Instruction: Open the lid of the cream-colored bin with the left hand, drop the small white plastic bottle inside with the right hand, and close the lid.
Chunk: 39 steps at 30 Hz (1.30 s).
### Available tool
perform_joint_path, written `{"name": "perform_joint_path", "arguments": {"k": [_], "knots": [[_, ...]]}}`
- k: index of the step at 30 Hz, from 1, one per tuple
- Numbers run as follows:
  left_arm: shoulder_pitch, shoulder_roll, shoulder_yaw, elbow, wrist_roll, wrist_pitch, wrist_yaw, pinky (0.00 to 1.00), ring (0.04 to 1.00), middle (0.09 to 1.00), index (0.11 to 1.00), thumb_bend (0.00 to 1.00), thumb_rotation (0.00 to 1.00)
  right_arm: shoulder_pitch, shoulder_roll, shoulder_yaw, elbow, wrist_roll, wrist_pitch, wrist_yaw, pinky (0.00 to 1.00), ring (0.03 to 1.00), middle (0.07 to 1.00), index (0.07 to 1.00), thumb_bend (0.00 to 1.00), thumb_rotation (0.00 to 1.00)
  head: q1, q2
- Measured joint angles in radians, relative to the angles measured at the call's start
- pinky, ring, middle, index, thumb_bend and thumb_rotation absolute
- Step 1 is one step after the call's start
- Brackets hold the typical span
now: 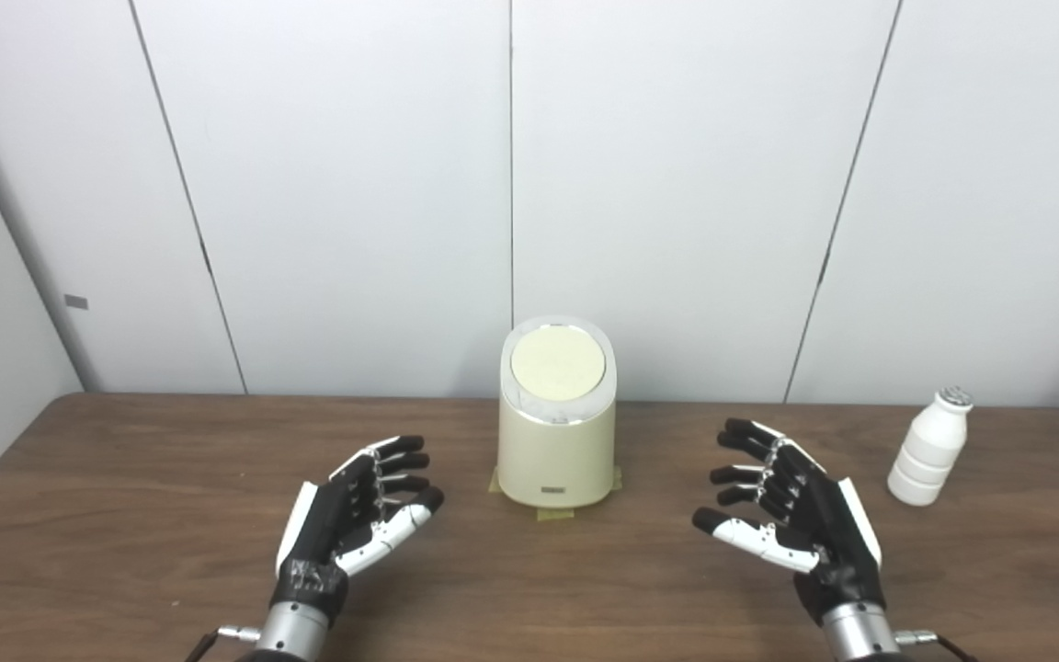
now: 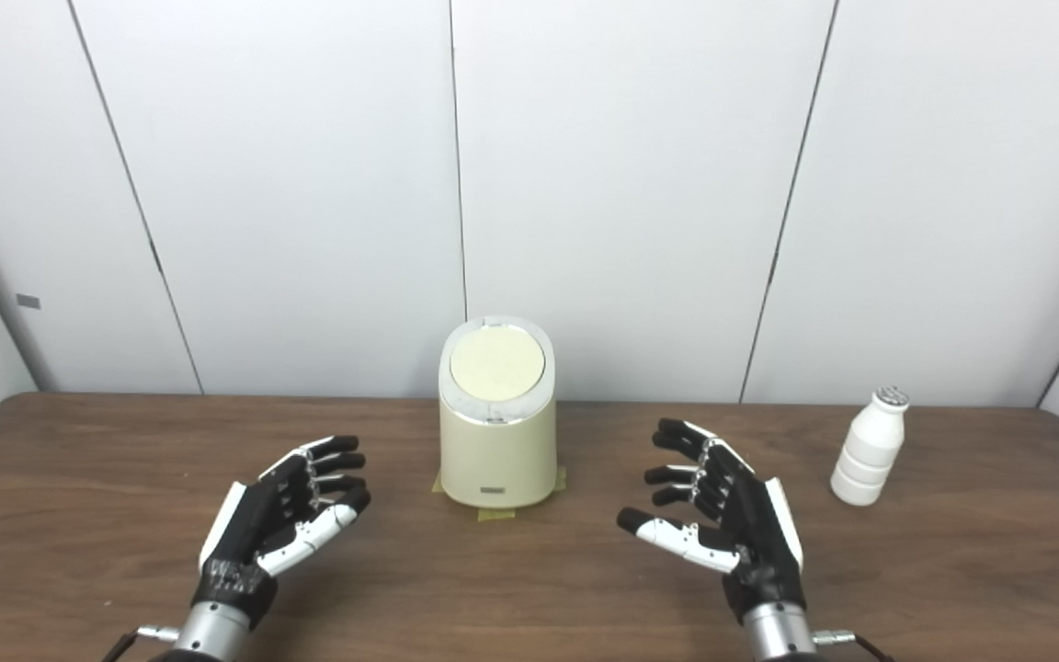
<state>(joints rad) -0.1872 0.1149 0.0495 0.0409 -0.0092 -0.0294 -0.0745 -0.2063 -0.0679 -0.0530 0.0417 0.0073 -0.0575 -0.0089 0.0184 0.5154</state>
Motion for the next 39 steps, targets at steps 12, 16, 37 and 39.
{"name": "perform_joint_path", "arguments": {"k": [12, 16, 37, 39], "knots": [[-0.021, -0.045, 0.002, -0.017, 0.072, 0.011, 0.084, 0.91, 0.932, 0.966, 0.994, 0.79, 0.43, -0.007, 0.003, 0.0, 0.042, 0.007, -0.002, 0.0, 0.51, 0.6, 0.753, 0.73, 0.82, 0.18, 0.02, -0.018], [-0.105, -0.032, -0.001, -0.017, 0.112, 0.051, 0.099, 0.97, 0.97, 0.973, 1.0, 0.84, 0.43, -0.02, 0.004, -0.002, 0.069, 0.012, -0.009, 0.001, 0.52, 0.598, 0.751, 0.728, 0.82, 0.16, 0.025, -0.025], [-0.461, -0.026, -0.071, 0.199, 0.207, 0.171, 0.146, 1.0, 1.0, 1.0, 1.0, 0.92, 0.28, -0.03, 0.019, 0.001, 0.089, 0.016, -0.034, -0.002, 0.52, 0.584, 0.746, 0.728, 0.8, 0.15, 0.0, -0.034], [-0.476, -0.033, -0.087, 0.205, 0.22, 0.171, 0.147, 1.0, 1.0, 1.0, 1.0, 0.92, 0.26, -0.03, 0.019, 0.001, 0.088, 0.015, -0.034, -0.002, 0.5, 0.576, 0.745, 0.726, 0.8, 0.14, -0.001, -0.034]]}}
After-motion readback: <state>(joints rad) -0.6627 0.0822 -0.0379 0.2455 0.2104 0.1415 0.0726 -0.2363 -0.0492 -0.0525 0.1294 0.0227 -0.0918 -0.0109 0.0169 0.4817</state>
